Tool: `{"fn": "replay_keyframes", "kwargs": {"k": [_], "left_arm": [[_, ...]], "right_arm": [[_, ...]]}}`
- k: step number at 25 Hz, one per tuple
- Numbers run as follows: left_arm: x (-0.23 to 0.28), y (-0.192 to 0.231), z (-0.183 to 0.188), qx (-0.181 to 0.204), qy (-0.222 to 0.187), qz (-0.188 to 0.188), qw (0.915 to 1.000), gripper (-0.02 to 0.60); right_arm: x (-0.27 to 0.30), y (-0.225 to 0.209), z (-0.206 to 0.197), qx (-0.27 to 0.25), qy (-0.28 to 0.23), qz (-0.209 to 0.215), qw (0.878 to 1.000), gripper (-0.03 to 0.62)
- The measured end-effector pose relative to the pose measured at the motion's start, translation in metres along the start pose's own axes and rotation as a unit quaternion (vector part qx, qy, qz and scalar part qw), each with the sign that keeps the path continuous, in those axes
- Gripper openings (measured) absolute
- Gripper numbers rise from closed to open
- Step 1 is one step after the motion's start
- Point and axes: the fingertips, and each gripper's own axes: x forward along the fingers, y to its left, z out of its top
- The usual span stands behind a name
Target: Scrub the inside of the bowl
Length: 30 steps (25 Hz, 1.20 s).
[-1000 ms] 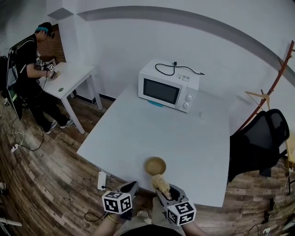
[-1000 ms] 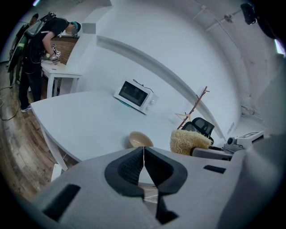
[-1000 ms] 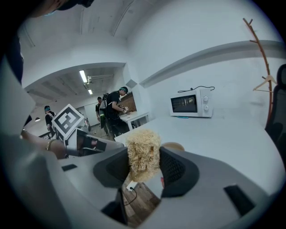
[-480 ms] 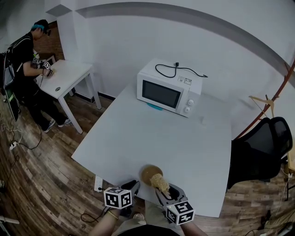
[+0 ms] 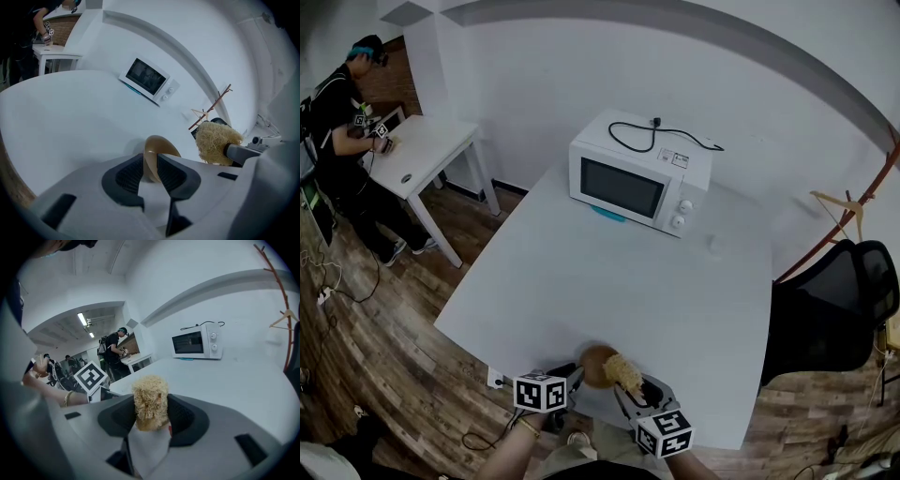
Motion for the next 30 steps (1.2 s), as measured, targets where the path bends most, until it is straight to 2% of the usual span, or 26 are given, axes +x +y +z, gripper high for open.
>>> {"fn": "replay_keyframes", "kwargs": {"k": [8, 12, 19, 30], "left_arm": [[0.013, 0.006, 0.004, -0.01, 0.007, 0.012, 0.9999, 0.082], [0.013, 0.007, 0.006, -0.01, 0.003, 0.017, 0.9998, 0.049], [0.008, 0.008, 0.008, -0.004, -0.006, 0.025, 0.9997, 0.033], [0.004, 0.009, 0.006, -0.018, -0.013, 0.028, 0.9994, 0.029]], "right_arm": [[0.002, -0.012, -0.001, 0.004, 0.005, -0.004, 1.0, 0.184], [0.003, -0.014, 0.0, 0.003, 0.005, -0.004, 1.0, 0.184], [0.006, -0.011, -0.005, -0.002, 0.012, 0.001, 1.0, 0.184], [0.014, -0.009, -0.007, -0.016, 0.017, 0.009, 1.0, 0.184]]}}
